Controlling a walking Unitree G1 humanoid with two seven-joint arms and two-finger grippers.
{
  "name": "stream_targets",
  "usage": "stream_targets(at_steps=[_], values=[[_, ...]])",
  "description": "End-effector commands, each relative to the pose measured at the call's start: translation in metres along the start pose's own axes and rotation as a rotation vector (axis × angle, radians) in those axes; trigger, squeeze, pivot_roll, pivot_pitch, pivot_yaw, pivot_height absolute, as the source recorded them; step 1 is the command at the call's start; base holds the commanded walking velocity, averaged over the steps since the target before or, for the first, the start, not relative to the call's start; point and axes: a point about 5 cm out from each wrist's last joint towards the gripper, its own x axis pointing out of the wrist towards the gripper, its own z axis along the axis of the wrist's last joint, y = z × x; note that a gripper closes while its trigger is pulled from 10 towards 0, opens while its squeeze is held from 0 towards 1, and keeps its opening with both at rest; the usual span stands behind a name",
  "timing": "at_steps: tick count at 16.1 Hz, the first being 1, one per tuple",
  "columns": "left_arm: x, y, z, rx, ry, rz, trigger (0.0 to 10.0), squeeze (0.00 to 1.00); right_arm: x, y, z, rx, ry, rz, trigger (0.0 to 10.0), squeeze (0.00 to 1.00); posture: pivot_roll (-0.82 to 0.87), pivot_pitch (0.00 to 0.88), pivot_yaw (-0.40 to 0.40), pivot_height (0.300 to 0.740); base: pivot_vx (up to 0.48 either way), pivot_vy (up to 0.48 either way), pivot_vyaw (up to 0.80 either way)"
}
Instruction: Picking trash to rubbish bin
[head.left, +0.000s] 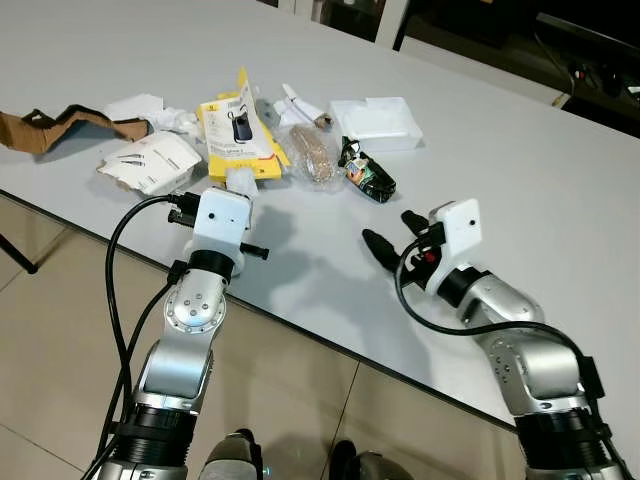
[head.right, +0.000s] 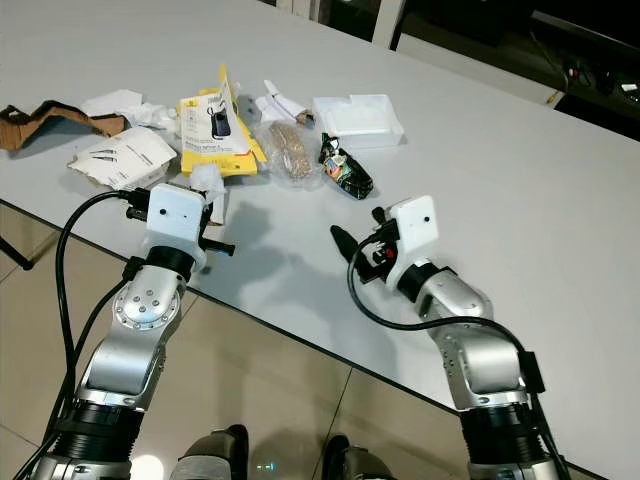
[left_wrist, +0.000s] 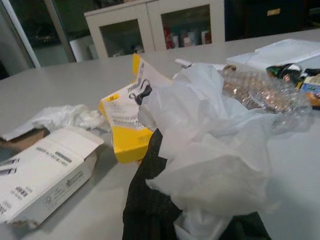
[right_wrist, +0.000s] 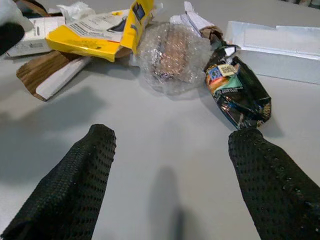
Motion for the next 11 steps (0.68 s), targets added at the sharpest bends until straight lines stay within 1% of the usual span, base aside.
stream_targets(at_steps=[1, 4, 6, 7, 8, 9, 11], values=[[-0.001, -0.001, 0.004, 0.001, -0.007, 0.013, 10.0, 0.0, 0.001, 0.0, -0.001, -0.009, -0.01, 0.003, 10.0, 0.0, 0.31, 0.219, -0.144, 0.74, 0.0, 0.0, 0.0], [0.002, -0.003, 0.005, 0.004, -0.001, 0.017, 10.0, 0.0, -0.001, 0.0, -0.004, 0.007, -0.016, -0.005, 10.0, 0.0, 0.3, 0.215, -0.142, 0.74, 0.0, 0.0, 0.0], [0.004, -0.005, 0.009, 0.005, -0.013, 0.015, 10.0, 0.0, -0.003, -0.001, -0.005, 0.018, -0.023, -0.01, 10.0, 0.0, 0.3, 0.216, -0.141, 0.74, 0.0, 0.0, 0.0], [0.002, -0.005, 0.011, 0.008, -0.018, 0.014, 10.0, 0.0, -0.002, -0.002, -0.007, 0.033, -0.025, -0.008, 10.0, 0.0, 0.3, 0.23, -0.147, 0.74, 0.0, 0.0, 0.0], [-0.001, -0.004, 0.011, 0.017, -0.01, 0.02, 10.0, 0.0, 0.004, -0.003, -0.006, 0.047, -0.033, 0.004, 10.0, 0.0, 0.32, 0.252, -0.157, 0.74, 0.0, 0.0, 0.0], [-0.003, -0.004, 0.011, 0.019, -0.008, 0.023, 10.0, 0.0, 0.005, -0.003, -0.006, 0.046, -0.034, 0.007, 10.0, 0.0, 0.33, 0.261, -0.16, 0.74, 0.0, 0.0, 0.0], [-0.01, 0.004, 0.009, 0.037, 0.01, 0.047, 10.0, 0.0, 0.015, -0.006, -0.003, 0.034, -0.03, 0.024, 10.0, 0.0, 0.36, 0.291, -0.176, 0.74, 0.0, 0.0, 0.0]])
